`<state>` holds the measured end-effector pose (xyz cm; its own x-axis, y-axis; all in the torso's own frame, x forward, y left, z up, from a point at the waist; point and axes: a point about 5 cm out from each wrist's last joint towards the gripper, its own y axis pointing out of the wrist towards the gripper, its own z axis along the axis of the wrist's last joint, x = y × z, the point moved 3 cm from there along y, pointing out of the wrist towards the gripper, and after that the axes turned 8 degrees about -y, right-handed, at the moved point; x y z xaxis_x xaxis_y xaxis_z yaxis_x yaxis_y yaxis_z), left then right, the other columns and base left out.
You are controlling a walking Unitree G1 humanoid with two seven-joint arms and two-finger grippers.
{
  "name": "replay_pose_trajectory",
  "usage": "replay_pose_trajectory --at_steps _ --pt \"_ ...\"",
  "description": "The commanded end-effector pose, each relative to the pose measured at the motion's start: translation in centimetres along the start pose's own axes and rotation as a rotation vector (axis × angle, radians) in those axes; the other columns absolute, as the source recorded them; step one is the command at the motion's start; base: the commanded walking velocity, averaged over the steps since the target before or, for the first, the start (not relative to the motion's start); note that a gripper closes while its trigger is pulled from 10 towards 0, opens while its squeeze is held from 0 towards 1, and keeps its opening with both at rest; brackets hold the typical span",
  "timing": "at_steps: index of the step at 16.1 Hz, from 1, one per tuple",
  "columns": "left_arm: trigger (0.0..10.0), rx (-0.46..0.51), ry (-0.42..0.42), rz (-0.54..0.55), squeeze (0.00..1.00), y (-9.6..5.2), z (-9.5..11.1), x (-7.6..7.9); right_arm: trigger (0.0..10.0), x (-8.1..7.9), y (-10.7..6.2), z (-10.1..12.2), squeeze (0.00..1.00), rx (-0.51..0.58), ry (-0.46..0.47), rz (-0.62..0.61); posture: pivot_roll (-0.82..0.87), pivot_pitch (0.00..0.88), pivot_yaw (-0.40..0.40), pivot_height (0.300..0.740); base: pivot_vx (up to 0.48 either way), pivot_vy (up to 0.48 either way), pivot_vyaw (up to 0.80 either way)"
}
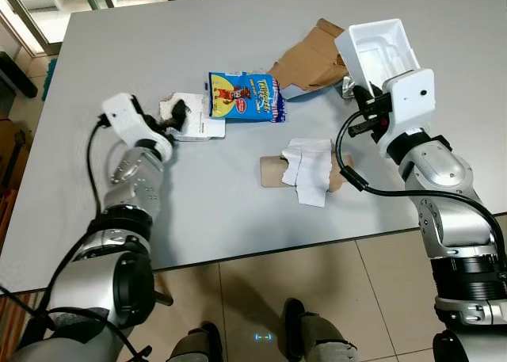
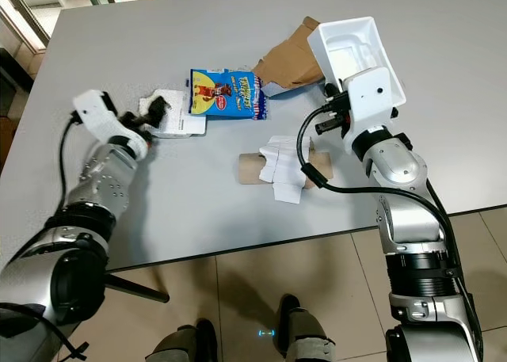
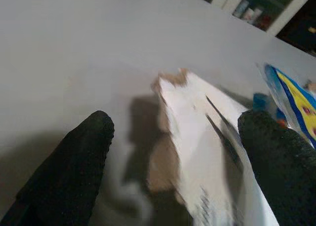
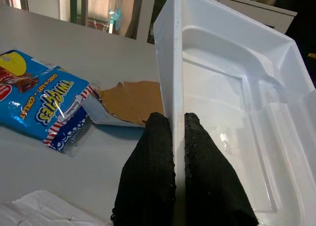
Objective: Picking trash to rubbish bin
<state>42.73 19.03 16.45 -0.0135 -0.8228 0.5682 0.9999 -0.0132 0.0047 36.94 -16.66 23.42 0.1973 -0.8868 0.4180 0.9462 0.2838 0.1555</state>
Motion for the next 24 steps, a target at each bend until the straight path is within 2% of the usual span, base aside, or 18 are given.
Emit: replay_pose_trajectory --at_steps 1,4,5,9,10,11,17,24 --pt "10.0 -0.033 -0.003 -0.025 0.0 0.2 -0.3 0.6 10.0 -0.2 -0.3 0.5 0.0 0.018 0.013 0.02 -0.24 0.238 0.048 0.74 0.0 0.0 0.0" --pt "10.0 -0.063 -0.012 -0.065 0.0 0.3 -0.9 1.4 10.0 -0.2 -0.6 0.3 0.0 0.009 0.01 0.031 -0.25 0.24 0.049 0.74 0.0 0.0 0.0" --pt "10.0 -0.091 -0.04 -0.086 0.0 0.3 -1.6 1.7 10.0 -0.2 -0.6 0.4 0.0 0.007 0.008 0.034 -0.25 0.242 0.048 0.74 0.0 0.0 0.0" --pt "10.0 -0.134 -0.079 -0.131 0.0 0.0 -2.6 2.0 10.0 -0.2 -0.8 0.4 0.0 0.003 0.007 0.037 -0.26 0.249 0.047 0.74 0.0 0.0 0.0" --pt "1.2 -0.138 -0.086 -0.136 0.0 -0.1 -2.7 1.8 10.0 -0.2 -0.9 0.3 0.0 0.0 0.006 0.038 -0.27 0.251 0.047 0.74 0.0 0.0 0.0" --pt "0.0 -0.128 -0.093 -0.129 0.0 -0.1 -2.6 1.6 10.0 -0.2 -0.9 0.3 0.0 -0.002 0.006 0.038 -0.27 0.251 0.047 0.74 0.0 0.0 0.0" --pt "0.0 -0.095 -0.093 -0.112 0.0 -0.1 -1.6 0.7 10.0 -0.4 -1.0 0.2 0.0 -0.007 0.009 0.043 -0.26 0.255 0.046 0.74 0.0 0.0 0.0" --pt "0.0 -0.089 -0.096 -0.122 0.0 -0.1 -1.6 0.8 10.0 -0.3 -1.0 0.1 0.0 -0.013 0.007 0.041 -0.26 0.253 0.047 0.74 0.0 0.0 0.0"
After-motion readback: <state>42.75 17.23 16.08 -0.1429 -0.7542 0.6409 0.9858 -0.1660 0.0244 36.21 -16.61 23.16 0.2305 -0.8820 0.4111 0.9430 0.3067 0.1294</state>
